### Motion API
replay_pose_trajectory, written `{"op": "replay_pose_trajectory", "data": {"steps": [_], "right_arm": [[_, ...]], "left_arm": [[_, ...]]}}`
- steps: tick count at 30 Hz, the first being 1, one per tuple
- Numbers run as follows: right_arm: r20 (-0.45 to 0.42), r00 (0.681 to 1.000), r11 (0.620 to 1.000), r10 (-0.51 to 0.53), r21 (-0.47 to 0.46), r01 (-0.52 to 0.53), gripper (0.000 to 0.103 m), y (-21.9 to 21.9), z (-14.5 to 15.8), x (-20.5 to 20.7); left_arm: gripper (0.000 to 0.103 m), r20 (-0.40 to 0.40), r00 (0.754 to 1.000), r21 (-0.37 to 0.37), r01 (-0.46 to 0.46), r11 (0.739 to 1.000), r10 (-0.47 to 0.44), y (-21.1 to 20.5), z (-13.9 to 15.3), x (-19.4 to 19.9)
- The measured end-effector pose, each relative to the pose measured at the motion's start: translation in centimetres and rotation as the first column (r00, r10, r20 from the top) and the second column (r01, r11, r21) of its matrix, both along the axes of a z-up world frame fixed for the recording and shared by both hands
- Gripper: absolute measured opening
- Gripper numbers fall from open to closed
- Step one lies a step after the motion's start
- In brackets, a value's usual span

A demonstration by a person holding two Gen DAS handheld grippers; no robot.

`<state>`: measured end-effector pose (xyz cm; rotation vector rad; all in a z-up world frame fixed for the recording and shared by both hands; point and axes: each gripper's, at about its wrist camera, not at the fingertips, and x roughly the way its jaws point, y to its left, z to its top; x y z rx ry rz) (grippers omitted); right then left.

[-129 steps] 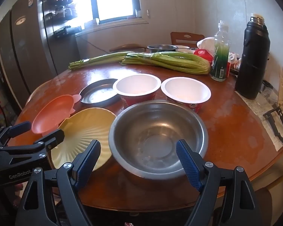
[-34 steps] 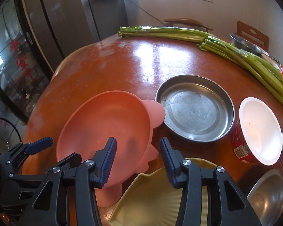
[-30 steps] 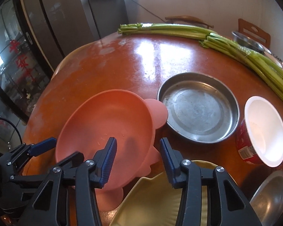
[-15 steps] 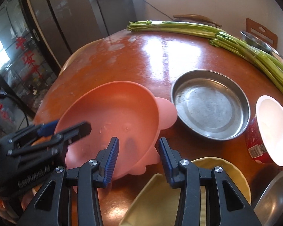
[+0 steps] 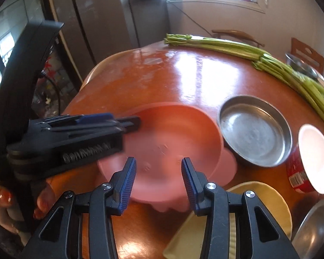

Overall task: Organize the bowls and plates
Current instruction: 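Lift the pink bowl with the left tool and set it down nearby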

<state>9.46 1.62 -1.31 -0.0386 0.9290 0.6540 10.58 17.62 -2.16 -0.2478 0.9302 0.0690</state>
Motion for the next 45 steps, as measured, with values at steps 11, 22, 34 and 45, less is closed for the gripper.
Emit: {"op": "replay_pose_trajectory", "data": {"steps": [11, 22, 34, 45], "right_arm": [[-0.07, 0.99, 0.992, -0.125, 0.003, 0.126, 0.046, -3.7, -0.7, 2.2], [-0.076, 0.994, 0.994, -0.081, -0.074, 0.075, 0.048, -1.4, -2.2, 2.7], [-0.043, 0.997, 0.995, -0.07, -0.07, 0.067, 0.048, 0.9, -1.3, 3.8], [-0.077, 0.996, 0.998, -0.046, -0.057, 0.042, 0.048, 1.0, -1.6, 4.4]], "left_arm": [[0.048, -0.025, 0.999, -0.021, -0.028, 0.999, 0.027, 0.9, -0.9, -1.1], [0.048, -0.055, 0.998, 0.0, 0.02, 1.0, -0.02, -0.8, -2.2, 0.4], [0.048, -0.05, 0.999, 0.004, -0.02, 1.0, 0.02, 1.5, -2.0, 2.6], [0.049, -0.046, 0.998, 0.013, -0.033, 0.999, 0.033, 1.7, -2.3, 2.7]]}}
